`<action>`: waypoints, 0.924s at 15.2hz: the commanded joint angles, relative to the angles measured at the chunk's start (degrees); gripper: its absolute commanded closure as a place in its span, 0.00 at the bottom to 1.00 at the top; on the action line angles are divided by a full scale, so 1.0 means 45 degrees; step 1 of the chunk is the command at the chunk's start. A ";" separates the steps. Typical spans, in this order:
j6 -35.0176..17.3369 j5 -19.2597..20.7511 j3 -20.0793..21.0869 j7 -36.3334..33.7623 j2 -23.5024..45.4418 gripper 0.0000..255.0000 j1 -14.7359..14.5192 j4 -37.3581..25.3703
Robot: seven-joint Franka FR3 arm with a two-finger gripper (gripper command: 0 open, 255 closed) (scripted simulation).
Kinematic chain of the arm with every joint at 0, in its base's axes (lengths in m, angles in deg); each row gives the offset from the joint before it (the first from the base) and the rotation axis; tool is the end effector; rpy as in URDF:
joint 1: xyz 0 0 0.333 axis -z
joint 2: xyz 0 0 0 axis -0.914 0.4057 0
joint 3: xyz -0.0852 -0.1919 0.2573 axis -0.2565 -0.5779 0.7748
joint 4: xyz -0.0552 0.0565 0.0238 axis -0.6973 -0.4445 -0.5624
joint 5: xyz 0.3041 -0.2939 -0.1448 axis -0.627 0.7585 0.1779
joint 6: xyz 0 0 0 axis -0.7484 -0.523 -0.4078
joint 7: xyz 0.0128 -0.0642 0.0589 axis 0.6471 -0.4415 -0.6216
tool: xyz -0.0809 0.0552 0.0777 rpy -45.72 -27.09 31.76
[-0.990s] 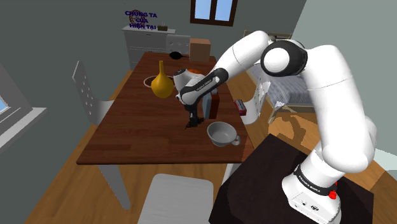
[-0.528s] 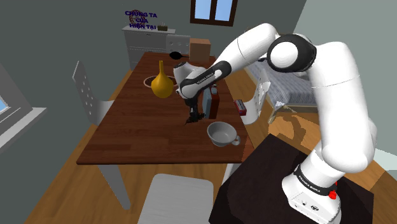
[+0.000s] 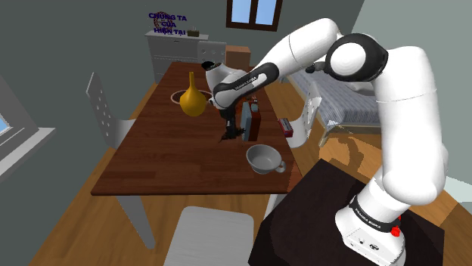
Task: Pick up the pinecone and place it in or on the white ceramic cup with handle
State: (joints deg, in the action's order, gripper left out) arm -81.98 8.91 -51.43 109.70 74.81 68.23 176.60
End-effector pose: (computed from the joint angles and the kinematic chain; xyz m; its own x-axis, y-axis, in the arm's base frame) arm 0.6979 0.0766 0.1972 0.7070 0.6350 -0.3113 0.6729 -0.7395 0.0199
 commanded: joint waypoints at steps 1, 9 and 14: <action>0.0226 -0.0058 0.0030 0.0078 -0.0206 1.00 0.0025 -0.0030; -0.1561 -0.0148 -0.0043 0.0601 -0.3328 1.00 0.1097 0.4669; -0.2598 -0.0192 -0.0260 0.1224 -0.5313 1.00 0.1762 0.7473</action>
State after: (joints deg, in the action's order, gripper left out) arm -92.74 8.09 -52.30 114.38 52.80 75.43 207.68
